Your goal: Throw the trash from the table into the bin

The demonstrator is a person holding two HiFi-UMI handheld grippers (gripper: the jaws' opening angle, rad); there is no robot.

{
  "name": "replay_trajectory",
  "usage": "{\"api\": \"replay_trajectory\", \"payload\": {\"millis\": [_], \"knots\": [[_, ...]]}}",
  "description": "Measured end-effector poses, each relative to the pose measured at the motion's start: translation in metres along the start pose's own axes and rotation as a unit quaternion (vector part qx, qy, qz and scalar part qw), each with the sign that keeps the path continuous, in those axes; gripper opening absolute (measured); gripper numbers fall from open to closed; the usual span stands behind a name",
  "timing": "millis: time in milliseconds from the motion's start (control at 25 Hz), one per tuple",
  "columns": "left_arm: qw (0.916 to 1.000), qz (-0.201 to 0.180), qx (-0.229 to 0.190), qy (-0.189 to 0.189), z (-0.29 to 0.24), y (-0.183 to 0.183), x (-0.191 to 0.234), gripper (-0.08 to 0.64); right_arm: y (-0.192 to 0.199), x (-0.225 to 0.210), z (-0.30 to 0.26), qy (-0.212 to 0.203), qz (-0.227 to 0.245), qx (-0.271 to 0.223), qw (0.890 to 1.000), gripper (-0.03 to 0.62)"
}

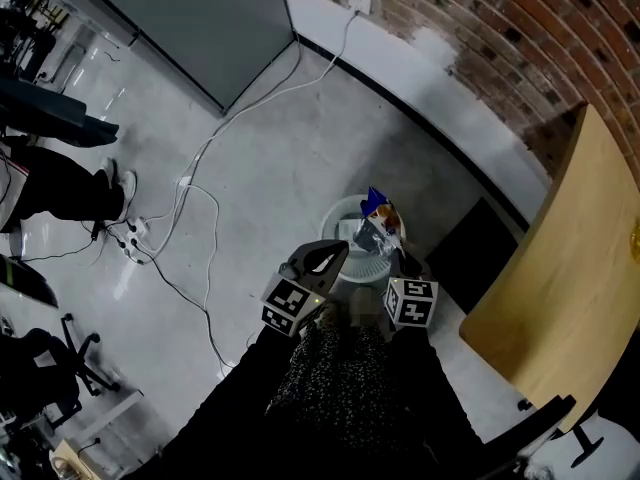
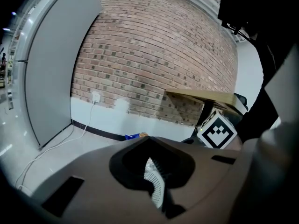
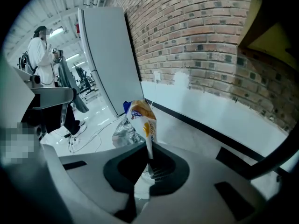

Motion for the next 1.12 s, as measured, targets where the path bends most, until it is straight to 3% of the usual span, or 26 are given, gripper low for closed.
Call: {"api": "replay_trajectory", "payload": {"millis": [320,400,560,1120], "knots": [[0.9999,0.014,0.003,-0.008,-0.015,0.022,0.009,0.003,0.030,0.002,-0.026,-0.029,-0.006,0.033,0.999,0.017],[0.9998,0.014,0.004,-0.010,-0.015,0.025,0.009,0.003,0.036,0.005,-0.028,-0.039,-0.013,0.038,0.998,0.096],[0.9997,0.018,0.009,-0.014,-0.013,0.029,0.004,0.003,0.042,0.010,-0.028,-0.056,-0.017,0.038,0.998,0.177],[0.9996,0.018,0.000,-0.022,-0.009,0.012,-0.005,0.003,0.013,0.015,-0.011,-0.071,-0.009,0.010,0.997,0.178]]}}
Point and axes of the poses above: the fingertips, and each gripper's own axes: z backward along the fingers, x to its left, y out of its underside, the point moved 1 cm from there along z, backward along the fingers, and after that the axes turned 11 degrees about y, right-handed, at the moved point
